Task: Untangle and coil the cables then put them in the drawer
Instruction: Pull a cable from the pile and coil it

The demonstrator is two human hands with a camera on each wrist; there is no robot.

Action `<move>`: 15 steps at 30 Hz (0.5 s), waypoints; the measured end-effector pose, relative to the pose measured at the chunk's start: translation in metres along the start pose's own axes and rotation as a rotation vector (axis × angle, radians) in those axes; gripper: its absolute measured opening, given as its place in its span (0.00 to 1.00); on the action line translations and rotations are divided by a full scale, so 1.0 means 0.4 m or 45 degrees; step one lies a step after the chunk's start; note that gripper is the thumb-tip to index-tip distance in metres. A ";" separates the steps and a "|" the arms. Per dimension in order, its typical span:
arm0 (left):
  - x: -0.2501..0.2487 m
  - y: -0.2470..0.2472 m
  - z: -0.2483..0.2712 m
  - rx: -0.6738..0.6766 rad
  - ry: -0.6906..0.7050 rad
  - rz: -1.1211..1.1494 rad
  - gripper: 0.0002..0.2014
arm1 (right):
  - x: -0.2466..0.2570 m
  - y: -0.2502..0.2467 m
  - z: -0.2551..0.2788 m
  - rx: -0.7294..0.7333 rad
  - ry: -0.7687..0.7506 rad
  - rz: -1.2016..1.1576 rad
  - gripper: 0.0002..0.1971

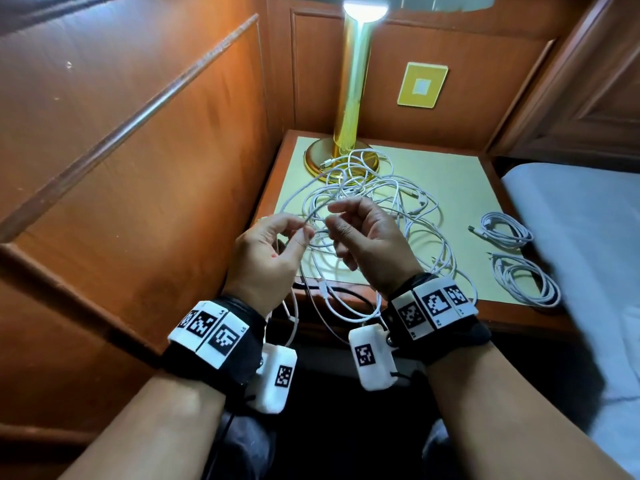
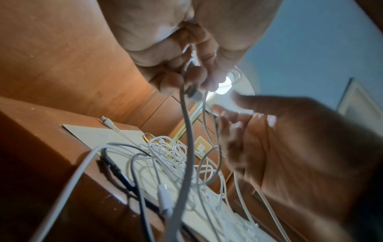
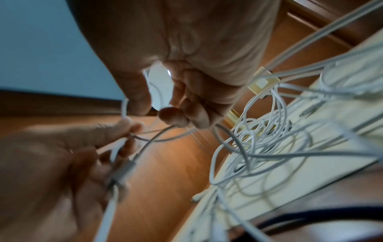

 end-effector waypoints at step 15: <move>-0.052 -0.052 -0.010 -0.379 0.040 0.055 0.08 | -0.054 -0.039 -0.015 -0.297 0.120 0.903 0.16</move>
Point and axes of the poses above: each hand's wrist, its own z-axis away from the middle knuckle, its own y-axis out of the palm, x = y × z, the point moved 2 cm from there along -z, towards the middle knuckle, and after that the axes turned 7 degrees about y, right-handed, at the moved point
